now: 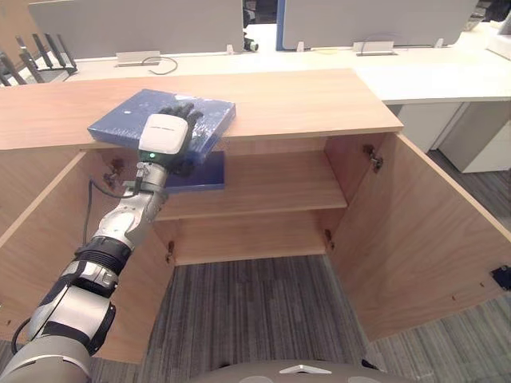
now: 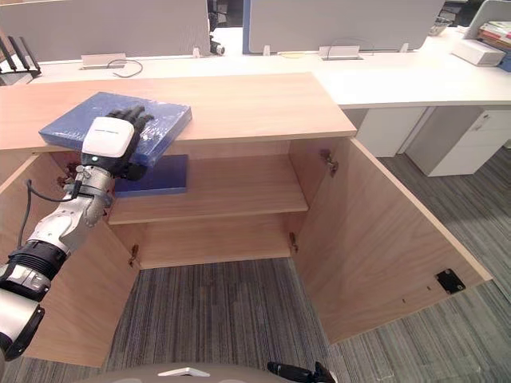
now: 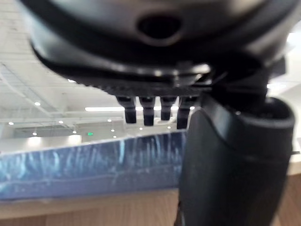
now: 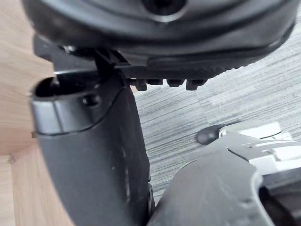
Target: Walk over to the cabinet, pick up the folder, carry it to the office cabinet, place the folder inside the office cabinet, then close the office cabinet door
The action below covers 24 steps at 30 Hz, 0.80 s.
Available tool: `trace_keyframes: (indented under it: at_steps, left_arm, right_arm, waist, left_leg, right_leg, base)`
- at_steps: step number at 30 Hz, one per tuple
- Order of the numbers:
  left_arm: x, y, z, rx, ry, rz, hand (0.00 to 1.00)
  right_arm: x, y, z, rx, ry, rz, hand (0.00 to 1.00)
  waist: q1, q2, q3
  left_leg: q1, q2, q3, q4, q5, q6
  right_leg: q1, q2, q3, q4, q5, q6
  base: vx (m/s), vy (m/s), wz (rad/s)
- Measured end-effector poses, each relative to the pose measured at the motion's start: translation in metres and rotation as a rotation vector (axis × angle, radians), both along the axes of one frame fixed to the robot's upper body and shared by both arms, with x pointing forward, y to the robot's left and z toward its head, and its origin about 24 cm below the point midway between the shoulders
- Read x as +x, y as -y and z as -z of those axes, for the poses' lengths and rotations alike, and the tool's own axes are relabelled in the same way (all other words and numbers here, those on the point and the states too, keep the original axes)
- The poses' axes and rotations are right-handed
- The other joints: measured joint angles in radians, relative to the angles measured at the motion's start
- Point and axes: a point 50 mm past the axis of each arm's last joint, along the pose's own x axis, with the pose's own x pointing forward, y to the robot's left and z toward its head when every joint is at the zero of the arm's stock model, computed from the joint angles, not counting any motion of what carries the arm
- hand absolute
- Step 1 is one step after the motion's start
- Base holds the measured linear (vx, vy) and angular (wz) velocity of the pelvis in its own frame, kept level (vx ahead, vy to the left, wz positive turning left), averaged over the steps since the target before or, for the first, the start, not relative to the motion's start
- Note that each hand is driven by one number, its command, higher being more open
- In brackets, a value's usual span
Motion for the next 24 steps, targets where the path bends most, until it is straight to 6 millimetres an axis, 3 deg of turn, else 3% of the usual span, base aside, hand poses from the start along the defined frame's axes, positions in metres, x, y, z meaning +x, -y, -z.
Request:
trace_keyframes:
  at_steps: [8, 18, 22, 24]
  left_arm:
    - [0.012, 0.009, -0.033, 0.081, 0.103, 0.045, 0.00]
    - [0.013, 0.007, -0.030, 0.089, 0.087, 0.033, 0.00]
    - [-0.005, 0.022, -0.026, 0.054, 0.115, 0.098, 0.00]
    - [-0.029, 0.044, -0.019, 0.020, 0.130, 0.221, 0.00]
  right_arm:
    - [0.003, 0.001, -0.001, -0.003, 0.007, -0.001, 1.00]
    - [0.006, 0.003, -0.001, -0.005, 0.015, 0.015, 1.00]
    - [0.005, 0.003, -0.001, -0.005, 0.011, 0.016, 1.00]
    - [0.002, 0.002, 0.000, -0.002, -0.003, 0.018, 1.00]
  waist:
    - [-0.001, 0.005, 0.005]
    - [-0.010, 0.006, 0.010]
    - [-0.007, 0.004, 0.011]
    - [0.001, 0.001, 0.013]
  left_leg:
    - [0.003, 0.000, 0.007, -0.002, 0.000, 0.000]
    - [0.004, 0.000, 0.013, -0.001, -0.001, 0.001]
    - [0.004, -0.001, 0.010, -0.002, -0.003, 0.002]
    - [0.004, -0.001, 0.005, -0.001, -0.006, 0.003]
  right_leg:
    - [0.001, -0.001, 0.007, -0.005, 0.009, -0.003]
    - [0.005, -0.002, 0.011, -0.019, 0.016, 0.001]
    - [0.007, -0.002, 0.009, -0.020, 0.015, -0.001]
    - [0.009, -0.002, 0.002, -0.020, 0.012, -0.006]
  base:
    - [0.00, 0.000, -0.03]
    - [-0.01, -0.019, -0.02]
    - [-0.02, -0.038, 0.02]
    - [-0.01, -0.046, 0.07]
